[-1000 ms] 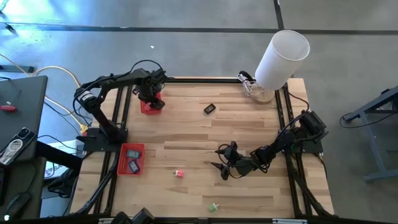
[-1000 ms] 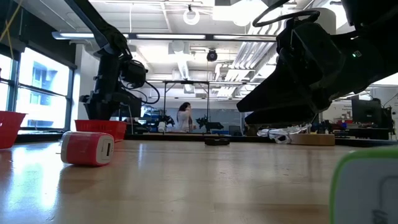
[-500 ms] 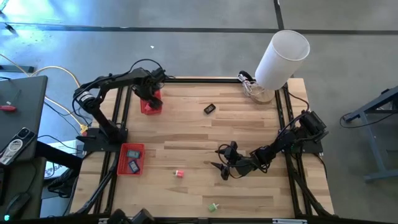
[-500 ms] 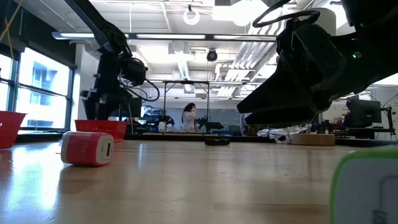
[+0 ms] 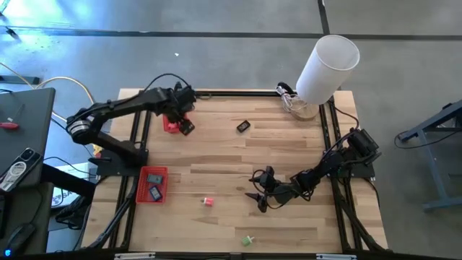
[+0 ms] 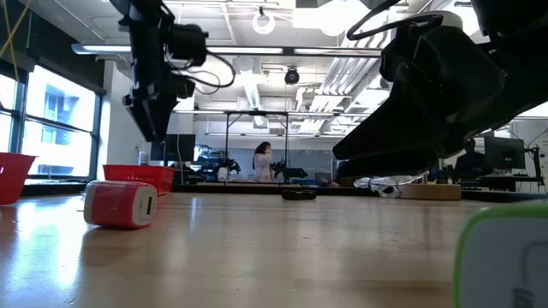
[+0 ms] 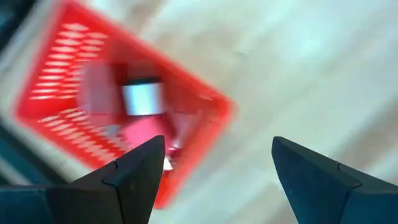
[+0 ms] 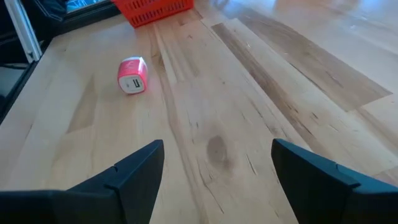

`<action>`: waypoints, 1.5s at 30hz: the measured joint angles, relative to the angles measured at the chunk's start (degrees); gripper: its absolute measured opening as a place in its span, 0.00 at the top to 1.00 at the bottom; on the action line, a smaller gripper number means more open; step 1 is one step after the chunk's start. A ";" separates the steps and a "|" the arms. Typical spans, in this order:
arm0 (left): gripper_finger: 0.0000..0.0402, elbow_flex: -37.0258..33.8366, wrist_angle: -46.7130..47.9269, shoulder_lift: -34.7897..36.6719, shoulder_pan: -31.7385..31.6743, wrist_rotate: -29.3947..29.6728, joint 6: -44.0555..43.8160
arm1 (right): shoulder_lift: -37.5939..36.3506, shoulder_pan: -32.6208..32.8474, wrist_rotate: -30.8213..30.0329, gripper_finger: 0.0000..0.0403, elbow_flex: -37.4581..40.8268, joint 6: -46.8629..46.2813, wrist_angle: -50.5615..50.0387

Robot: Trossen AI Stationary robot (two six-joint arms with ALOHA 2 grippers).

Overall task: Pick & Place Office items
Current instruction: Put the black digital clock into the bottom red bin

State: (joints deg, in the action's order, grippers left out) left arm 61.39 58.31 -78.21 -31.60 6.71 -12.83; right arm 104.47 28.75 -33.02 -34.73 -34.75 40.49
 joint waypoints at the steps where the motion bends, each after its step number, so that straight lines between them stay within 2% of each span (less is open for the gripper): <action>1: 0.28 0.00 0.03 0.12 1.56 -0.96 -0.62 | 0.00 0.00 0.04 0.29 -0.01 0.01 0.00; 4: 0.28 0.00 1.07 0.13 5.89 -3.43 -2.07 | 0.00 0.00 0.24 0.29 -0.02 0.03 -0.02; 7: 0.28 0.00 1.85 0.13 9.10 -3.40 -8.47 | 0.00 -0.02 1.73 0.29 -0.02 0.06 -0.09; 10: 0.28 0.00 2.03 0.13 10.93 -3.33 -7.72 | 0.00 0.00 3.61 0.29 -0.02 0.33 -0.26; 18: 0.28 0.00 2.13 0.13 16.60 -3.33 -9.64 | 0.00 0.00 3.63 0.29 0.00 0.58 -1.91; 21: 0.28 0.00 2.07 0.13 19.33 -3.12 -10.23 | 0.00 0.00 3.46 0.29 -0.02 3.24 -2.58; 25: 0.28 0.00 1.86 0.13 23.30 -0.26 -12.33 | 0.00 -0.53 3.07 0.29 0.00 6.27 -3.03; 30: 0.28 0.00 0.16 0.13 27.05 4.17 -13.65 | 0.00 -2.67 5.06 0.29 0.01 4.67 -4.86; 39: 0.28 0.00 -0.47 0.13 31.84 4.11 -15.03 | -0.76 -8.49 4.99 0.29 0.01 5.20 -7.67; 45: 0.28 0.00 -0.50 0.13 34.64 4.10 -15.39 | -0.76 -12.14 11.27 0.29 -0.02 6.42 -7.38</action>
State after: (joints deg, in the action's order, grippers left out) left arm 61.39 57.81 -78.08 3.05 10.81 -28.21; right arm 103.70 16.62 -21.75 -34.74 -28.33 33.11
